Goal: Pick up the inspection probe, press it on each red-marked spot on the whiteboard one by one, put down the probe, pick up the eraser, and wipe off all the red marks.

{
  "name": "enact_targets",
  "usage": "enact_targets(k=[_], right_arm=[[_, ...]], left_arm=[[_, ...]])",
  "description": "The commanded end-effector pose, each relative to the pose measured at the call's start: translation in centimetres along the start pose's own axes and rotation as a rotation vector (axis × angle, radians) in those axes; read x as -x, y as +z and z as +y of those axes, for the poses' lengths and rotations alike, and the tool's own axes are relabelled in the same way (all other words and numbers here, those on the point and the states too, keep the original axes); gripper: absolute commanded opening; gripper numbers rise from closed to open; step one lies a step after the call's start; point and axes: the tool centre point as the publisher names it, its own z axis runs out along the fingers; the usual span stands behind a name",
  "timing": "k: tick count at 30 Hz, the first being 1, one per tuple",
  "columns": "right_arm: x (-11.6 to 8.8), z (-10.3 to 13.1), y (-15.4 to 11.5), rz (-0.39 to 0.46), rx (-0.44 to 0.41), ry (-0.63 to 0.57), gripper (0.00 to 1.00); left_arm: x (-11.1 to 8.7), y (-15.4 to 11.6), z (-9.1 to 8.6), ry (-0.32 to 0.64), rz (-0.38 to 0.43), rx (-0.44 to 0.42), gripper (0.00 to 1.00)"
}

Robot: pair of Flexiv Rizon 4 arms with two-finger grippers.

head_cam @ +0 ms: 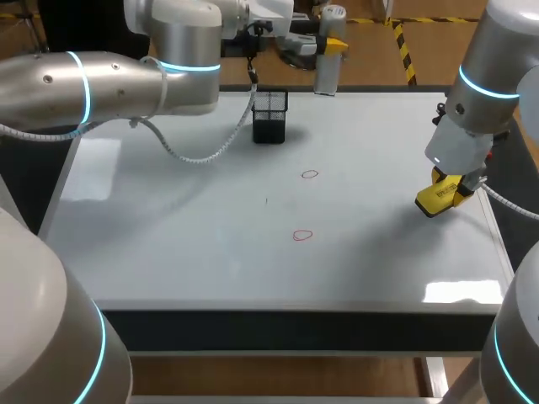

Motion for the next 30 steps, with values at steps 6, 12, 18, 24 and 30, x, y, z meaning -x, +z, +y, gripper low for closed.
enact_targets(k=[6, 12, 18, 24, 30], right_arm=[[0.0, 0.0, 0.0, 0.001, -0.003, -0.001, 0.0], [2.2, 1.3, -0.1, 0.052, -0.023, -0.077, 0.0], [5.1, 3.5, 0.2, 0.093, -0.04, -0.203, 0.0], [8.9, 6.5, 0.4, 0.123, -0.064, -0.364, 0.0], [11.8, 8.7, 0.5, 0.134, -0.073, -0.488, 0.0]], left_arm=[[0.1, 0.0, -0.2, -0.001, 0.002, 0.002, 0.0], [0.1, 0.0, -0.2, -0.001, 0.002, 0.002, 0.0], [0.1, 0.0, -0.2, -0.001, 0.002, 0.002, 0.0], [0.1, 0.0, -0.2, -0.001, 0.002, 0.002, 0.0], [0.1, 0.0, -0.2, -0.001, 0.002, 0.002, 0.0]])
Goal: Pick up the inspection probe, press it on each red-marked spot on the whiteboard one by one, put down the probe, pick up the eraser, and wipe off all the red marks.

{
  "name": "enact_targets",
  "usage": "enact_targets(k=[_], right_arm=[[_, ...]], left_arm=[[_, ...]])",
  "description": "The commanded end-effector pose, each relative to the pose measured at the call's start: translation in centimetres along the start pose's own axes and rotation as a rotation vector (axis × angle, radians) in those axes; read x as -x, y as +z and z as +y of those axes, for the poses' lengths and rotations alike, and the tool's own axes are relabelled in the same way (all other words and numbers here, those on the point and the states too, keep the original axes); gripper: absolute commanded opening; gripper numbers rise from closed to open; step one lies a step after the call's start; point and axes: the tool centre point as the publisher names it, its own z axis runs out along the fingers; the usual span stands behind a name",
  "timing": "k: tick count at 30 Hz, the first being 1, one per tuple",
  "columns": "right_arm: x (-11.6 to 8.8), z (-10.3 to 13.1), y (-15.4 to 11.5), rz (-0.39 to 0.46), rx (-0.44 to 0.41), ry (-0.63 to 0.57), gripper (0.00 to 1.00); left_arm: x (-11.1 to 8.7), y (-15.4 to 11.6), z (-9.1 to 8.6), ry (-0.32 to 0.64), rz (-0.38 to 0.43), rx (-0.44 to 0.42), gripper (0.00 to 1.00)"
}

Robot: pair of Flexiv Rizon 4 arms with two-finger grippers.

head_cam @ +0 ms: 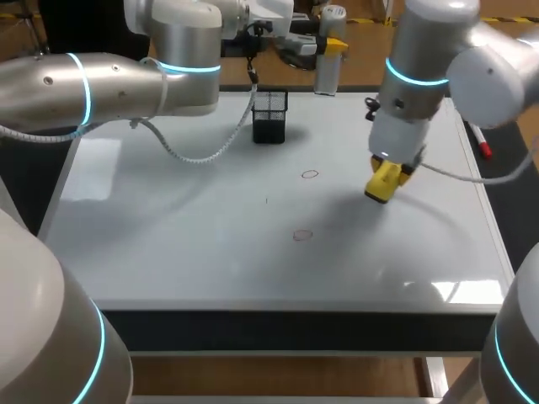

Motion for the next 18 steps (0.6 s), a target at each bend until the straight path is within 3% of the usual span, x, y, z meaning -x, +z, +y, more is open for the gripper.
enact_targets(k=[1, 18], right_arm=[[3.2, 0.1, 0.3, 0.117, 0.001, -0.046, 0.0], [12.1, 2.1, 2.2, 0.161, 0.031, -0.357, 0.0]], left_arm=[[0.1, 0.0, -0.2, -0.001, 0.002, 0.003, 0.0], [0.1, 0.0, -0.2, -0.001, 0.002, 0.003, 0.0]])
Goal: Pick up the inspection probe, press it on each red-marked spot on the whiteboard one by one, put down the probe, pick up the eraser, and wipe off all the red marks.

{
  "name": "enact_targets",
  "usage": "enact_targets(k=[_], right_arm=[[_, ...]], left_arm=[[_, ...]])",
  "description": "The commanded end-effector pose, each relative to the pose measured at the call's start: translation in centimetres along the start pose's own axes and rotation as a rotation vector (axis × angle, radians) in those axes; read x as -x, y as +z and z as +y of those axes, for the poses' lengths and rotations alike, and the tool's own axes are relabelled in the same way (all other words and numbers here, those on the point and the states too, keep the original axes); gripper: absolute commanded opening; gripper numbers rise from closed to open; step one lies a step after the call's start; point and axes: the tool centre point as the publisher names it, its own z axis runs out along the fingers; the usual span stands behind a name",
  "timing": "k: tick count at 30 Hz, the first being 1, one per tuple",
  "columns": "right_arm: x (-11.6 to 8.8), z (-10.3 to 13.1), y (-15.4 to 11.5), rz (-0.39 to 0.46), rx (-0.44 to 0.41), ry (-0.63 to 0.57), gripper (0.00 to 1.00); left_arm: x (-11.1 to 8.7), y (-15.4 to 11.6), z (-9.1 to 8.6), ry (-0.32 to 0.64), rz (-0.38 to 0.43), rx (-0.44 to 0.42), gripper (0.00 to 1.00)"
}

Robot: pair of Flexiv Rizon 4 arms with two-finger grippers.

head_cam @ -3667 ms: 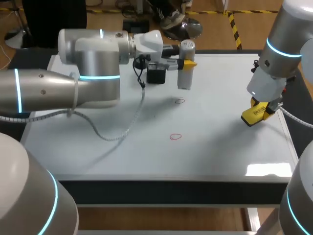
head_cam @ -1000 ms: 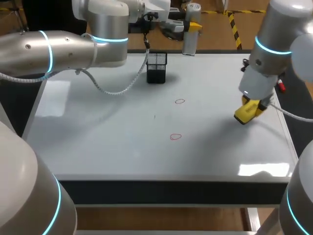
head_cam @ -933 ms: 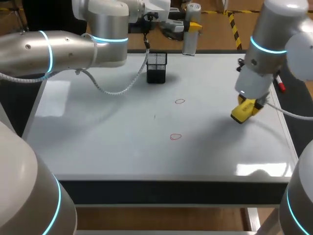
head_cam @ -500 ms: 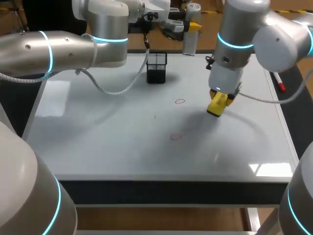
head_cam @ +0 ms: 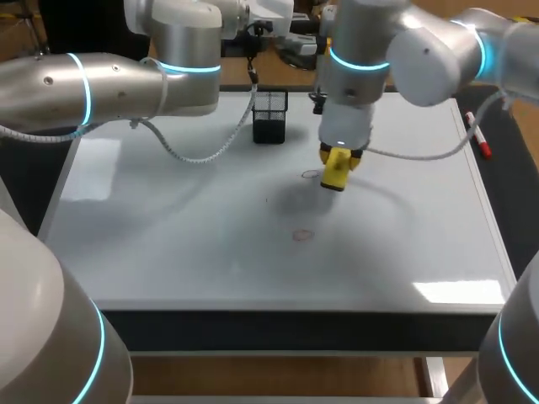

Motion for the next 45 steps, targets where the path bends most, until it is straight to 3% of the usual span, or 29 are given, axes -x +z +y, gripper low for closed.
enact_targets(k=[1, 9, 16, 35, 45], right_arm=[[2.5, -0.9, 1.3, 0.157, 0.023, -0.038, 0.0], [5.8, -0.9, 1.6, 0.168, 0.022, -0.142, 0.0], [7.5, -0.7, 2.1, 0.167, 0.032, -0.189, 0.0], [8.1, -0.6, 3.4, 0.13, 0.056, -0.208, 0.0], [7.4, -0.5, 4.4, 0.115, 0.084, -0.174, 0.0]], left_arm=[[0.1, 0.0, -0.2, -0.001, 0.002, 0.003, 0.0], [0.1, 0.0, -0.2, -0.001, 0.002, 0.003, 0.0], [0.1, 0.0, -0.2, -0.001, 0.002, 0.003, 0.0], [0.1, 0.0, -0.2, -0.001, 0.002, 0.003, 0.0], [0.1, 0.0, -0.2, -0.001, 0.002, 0.003, 0.0]])
